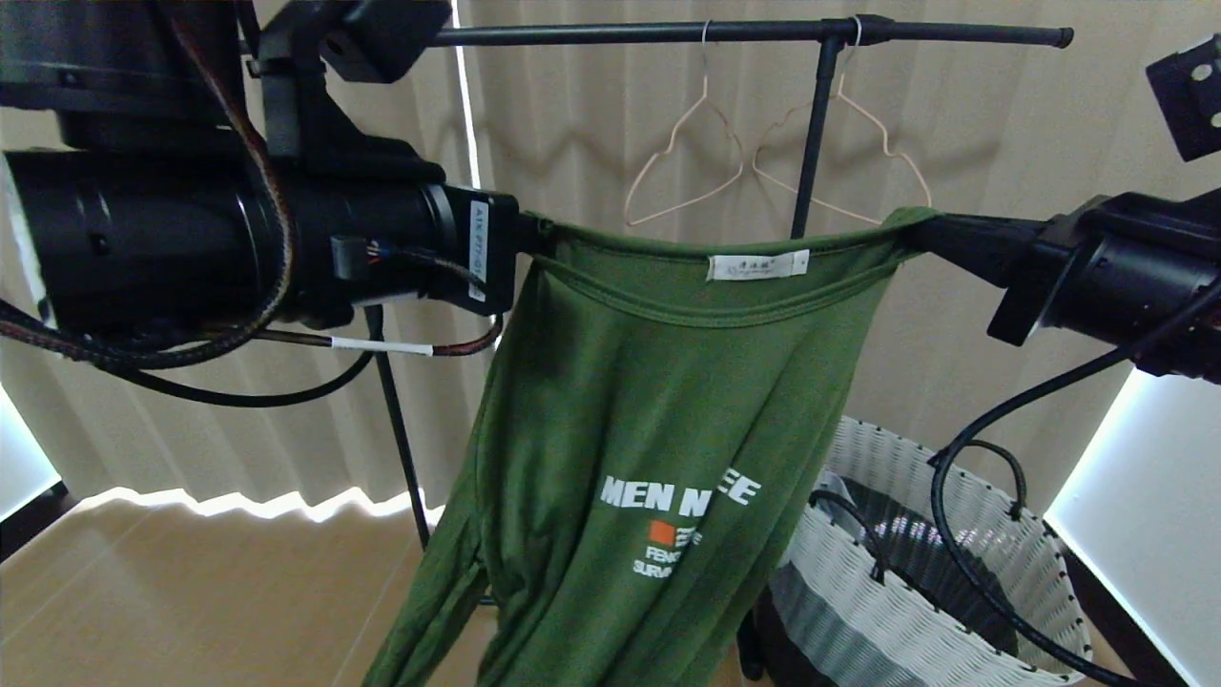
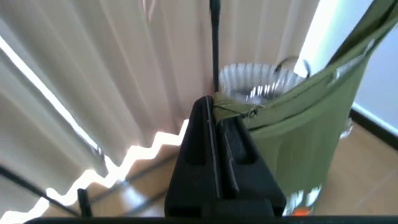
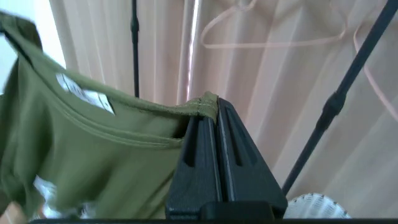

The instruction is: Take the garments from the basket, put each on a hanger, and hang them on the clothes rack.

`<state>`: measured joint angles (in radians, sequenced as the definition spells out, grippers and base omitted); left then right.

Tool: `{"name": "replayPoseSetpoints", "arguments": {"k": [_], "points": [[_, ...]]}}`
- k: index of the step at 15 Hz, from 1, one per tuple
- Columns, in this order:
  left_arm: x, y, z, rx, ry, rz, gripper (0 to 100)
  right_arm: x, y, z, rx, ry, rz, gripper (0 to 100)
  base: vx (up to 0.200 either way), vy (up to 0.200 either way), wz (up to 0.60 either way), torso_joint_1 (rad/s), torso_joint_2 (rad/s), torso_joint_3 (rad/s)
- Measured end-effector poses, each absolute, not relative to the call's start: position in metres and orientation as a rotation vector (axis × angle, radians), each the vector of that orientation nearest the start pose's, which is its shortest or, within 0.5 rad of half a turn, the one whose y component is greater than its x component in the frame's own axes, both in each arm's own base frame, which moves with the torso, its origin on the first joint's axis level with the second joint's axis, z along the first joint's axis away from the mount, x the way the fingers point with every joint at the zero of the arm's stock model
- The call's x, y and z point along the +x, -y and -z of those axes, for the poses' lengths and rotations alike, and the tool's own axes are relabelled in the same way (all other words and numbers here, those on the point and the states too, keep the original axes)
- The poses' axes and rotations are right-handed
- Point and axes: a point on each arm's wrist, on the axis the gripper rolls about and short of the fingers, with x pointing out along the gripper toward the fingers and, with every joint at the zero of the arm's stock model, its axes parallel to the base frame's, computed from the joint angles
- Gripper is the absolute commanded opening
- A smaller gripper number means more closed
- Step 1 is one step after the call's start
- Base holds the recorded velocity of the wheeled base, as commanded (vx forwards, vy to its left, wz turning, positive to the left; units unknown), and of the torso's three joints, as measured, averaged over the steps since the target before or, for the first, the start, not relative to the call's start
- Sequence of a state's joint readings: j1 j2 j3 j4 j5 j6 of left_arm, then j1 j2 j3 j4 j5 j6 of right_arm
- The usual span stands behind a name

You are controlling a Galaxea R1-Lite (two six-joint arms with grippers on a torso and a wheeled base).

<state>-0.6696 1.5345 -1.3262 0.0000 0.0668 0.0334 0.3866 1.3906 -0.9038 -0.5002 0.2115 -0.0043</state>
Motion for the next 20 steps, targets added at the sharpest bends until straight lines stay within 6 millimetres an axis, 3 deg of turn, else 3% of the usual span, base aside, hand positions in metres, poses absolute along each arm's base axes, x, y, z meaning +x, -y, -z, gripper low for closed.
{"name": "replayPoseSetpoints", "arguments": {"k": [3, 8, 11, 15, 20], "points": [[0.223, 0.175, -0.305, 0.083, -0.236, 0.572, 0, 0.228, -0.094, -0.274, 0.011, -0.014, -0.577, 0, 0.0, 0.0, 0.0, 0.0, 0.0, 0.0], [0.231, 0.187, -0.297, 0.084, -0.238, 0.561, 0, 0.229, -0.071, -0.266, 0.01, -0.045, -0.494, 0, 0.0, 0.0, 0.0, 0.0, 0.0, 0.0], [0.247, 0.2, -0.294, 0.081, -0.225, 0.562, 0, 0.208, -0.06, -0.261, 0.012, -0.073, -0.489, 0, 0.0, 0.0, 0.0, 0.0, 0.0, 0.0], [0.269, 0.216, -0.284, 0.087, -0.243, 0.557, 0, 0.177, -0.055, -0.254, 0.017, -0.08, -0.646, 0, 0.0, 0.0, 0.0, 0.0, 0.0, 0.0], [0.276, 0.221, -0.274, 0.098, -0.273, 0.553, 0, 0.16, -0.056, -0.241, 0.017, -0.097, -0.733, 0, 0.0, 0.0, 0.0, 0.0, 0.0, 0.0]]}}
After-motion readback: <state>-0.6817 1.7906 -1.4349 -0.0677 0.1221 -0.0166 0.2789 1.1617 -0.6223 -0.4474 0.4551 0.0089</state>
